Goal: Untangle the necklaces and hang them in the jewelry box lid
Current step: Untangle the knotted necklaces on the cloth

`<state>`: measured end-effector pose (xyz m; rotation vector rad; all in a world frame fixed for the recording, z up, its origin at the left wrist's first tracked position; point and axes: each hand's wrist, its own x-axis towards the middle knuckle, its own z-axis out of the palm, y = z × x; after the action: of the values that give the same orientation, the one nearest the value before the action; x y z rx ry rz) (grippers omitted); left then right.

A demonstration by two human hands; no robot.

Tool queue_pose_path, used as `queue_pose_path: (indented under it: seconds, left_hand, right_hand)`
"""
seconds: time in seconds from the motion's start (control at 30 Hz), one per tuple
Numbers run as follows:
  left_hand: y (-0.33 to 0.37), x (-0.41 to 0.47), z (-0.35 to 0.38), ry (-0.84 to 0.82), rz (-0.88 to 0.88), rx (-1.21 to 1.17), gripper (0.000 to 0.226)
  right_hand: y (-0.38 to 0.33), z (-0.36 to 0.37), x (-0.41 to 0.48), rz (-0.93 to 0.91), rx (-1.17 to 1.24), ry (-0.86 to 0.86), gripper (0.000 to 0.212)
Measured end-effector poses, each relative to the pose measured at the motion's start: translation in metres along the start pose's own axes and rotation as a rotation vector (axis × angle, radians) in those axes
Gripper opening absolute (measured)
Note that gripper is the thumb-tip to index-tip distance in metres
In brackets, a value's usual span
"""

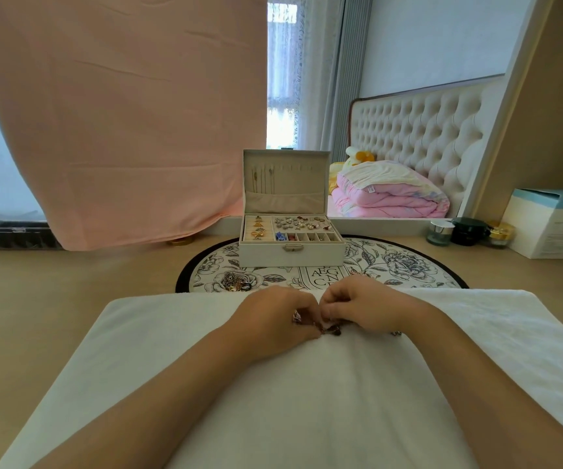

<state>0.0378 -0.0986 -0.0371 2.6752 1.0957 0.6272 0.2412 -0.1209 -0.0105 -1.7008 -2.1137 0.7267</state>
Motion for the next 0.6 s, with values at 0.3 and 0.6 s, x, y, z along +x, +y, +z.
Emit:
queue_pose_path:
  seconds: [0.3,0.6]
  left_hand:
    - [-0.008,0.004,-0.006,0.058,-0.151,-0.332,0.014]
    - [-0.013,0.001,-0.022,0.115,-0.082,-0.160,0.018]
  right_hand:
    - [-0.009,-0.002,0.008,-0.073,1.160,0.301,0.016]
    - [0.002,-0.005,0.006,0.190,0.549,0.398,0.036]
